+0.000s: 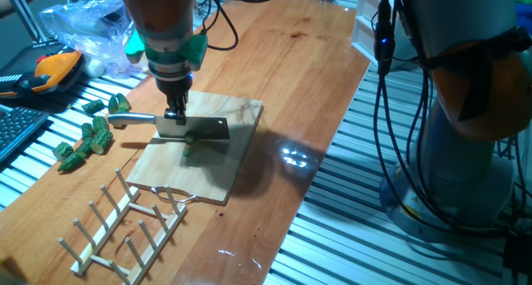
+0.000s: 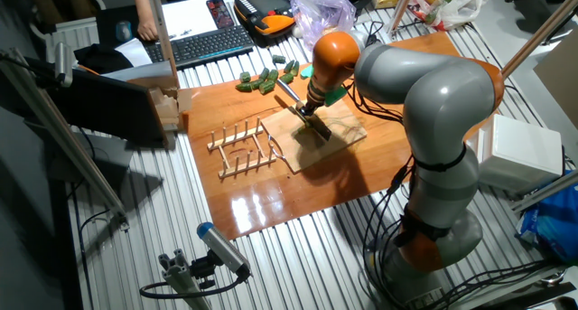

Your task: Chop the cucumber into shreds

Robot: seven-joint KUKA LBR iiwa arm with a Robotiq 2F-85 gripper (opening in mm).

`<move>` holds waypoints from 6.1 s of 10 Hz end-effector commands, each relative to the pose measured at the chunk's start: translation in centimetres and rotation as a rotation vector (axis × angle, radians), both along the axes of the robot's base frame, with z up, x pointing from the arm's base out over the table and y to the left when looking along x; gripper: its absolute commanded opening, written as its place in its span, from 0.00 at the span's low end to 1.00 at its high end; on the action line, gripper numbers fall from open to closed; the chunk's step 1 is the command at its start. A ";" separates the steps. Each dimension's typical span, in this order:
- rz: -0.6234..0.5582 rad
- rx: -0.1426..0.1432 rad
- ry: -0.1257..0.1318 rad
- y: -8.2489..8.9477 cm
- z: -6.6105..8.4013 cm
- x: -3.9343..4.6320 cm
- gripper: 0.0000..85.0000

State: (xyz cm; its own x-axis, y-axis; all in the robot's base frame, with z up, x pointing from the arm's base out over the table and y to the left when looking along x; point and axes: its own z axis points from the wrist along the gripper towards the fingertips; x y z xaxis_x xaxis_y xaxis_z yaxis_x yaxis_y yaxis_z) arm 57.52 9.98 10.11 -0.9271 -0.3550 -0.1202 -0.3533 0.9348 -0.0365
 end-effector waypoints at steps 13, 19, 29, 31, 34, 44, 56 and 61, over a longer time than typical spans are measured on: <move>0.006 0.036 0.032 0.3 1.4 0.67 0.00; 0.001 0.018 0.036 0.2 2.8 0.76 0.00; 0.008 0.012 0.013 -0.9 1.5 0.66 0.00; 0.015 0.022 -0.001 -1.3 0.4 0.62 0.00; 0.020 0.035 -0.015 -1.7 -0.9 0.49 0.00; 0.025 0.002 0.005 -1.3 2.7 0.98 0.00; 0.052 0.029 -0.009 -2.9 0.1 1.18 0.00; 0.049 0.038 -0.030 -3.0 -1.0 1.07 0.00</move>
State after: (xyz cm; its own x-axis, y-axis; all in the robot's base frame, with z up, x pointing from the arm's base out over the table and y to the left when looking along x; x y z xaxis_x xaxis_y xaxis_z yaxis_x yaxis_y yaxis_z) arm 58.70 7.06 9.31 -0.9035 -0.3950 -0.1660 -0.3986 0.9170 -0.0126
